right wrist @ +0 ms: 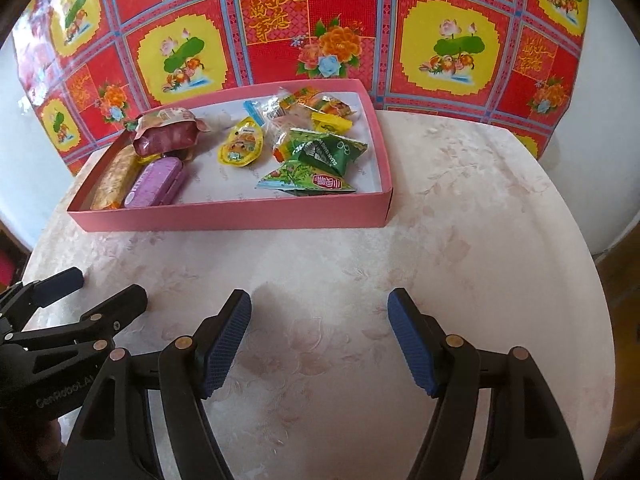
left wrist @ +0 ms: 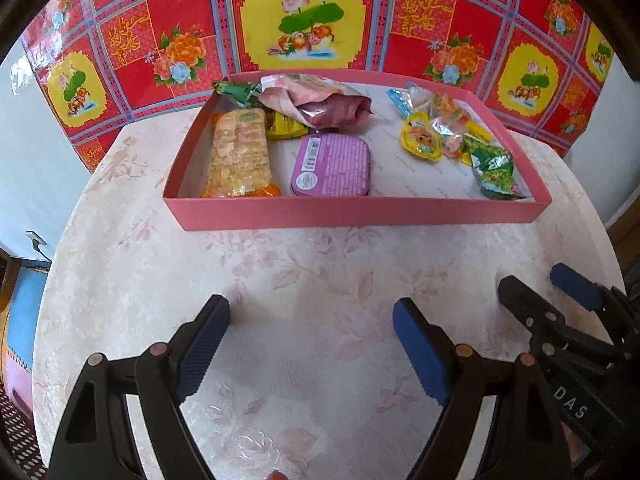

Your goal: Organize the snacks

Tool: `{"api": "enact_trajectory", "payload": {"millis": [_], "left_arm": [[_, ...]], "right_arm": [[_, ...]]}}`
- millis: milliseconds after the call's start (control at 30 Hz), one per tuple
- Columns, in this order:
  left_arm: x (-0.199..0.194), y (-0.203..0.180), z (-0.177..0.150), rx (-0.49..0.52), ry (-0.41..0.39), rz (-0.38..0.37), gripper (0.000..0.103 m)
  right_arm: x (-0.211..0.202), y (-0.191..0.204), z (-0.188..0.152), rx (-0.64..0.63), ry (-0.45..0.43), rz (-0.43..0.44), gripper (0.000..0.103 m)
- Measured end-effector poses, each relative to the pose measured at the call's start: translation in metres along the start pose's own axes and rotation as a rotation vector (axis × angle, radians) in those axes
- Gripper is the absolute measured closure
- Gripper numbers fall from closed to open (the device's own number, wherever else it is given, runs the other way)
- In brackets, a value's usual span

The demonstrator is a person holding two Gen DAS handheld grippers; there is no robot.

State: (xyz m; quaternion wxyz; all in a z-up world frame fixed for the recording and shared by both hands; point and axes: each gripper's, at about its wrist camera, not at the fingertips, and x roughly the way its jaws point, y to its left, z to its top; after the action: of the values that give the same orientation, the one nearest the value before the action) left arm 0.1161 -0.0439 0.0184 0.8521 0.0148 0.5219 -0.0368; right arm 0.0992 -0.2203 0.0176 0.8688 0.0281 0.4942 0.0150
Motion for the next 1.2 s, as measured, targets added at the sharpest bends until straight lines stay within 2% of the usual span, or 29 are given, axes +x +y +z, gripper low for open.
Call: {"api": "enact_trajectory", "payload": {"millis": [200,1200], "left_arm": [[0.0000,-0.0002,0.0002,0.000,0.000,0.003,0.016],[0.0007,-0.0001,0.0003,-0.001,-0.001,0.002,0.016]], "right_arm": [[0.0008,0.0045,-0.0008,-0.025,-0.003,-0.024,0.030],[0.0002,0.0045,-0.0003,-0.026,-0.006,-0.026,0.029]]}}
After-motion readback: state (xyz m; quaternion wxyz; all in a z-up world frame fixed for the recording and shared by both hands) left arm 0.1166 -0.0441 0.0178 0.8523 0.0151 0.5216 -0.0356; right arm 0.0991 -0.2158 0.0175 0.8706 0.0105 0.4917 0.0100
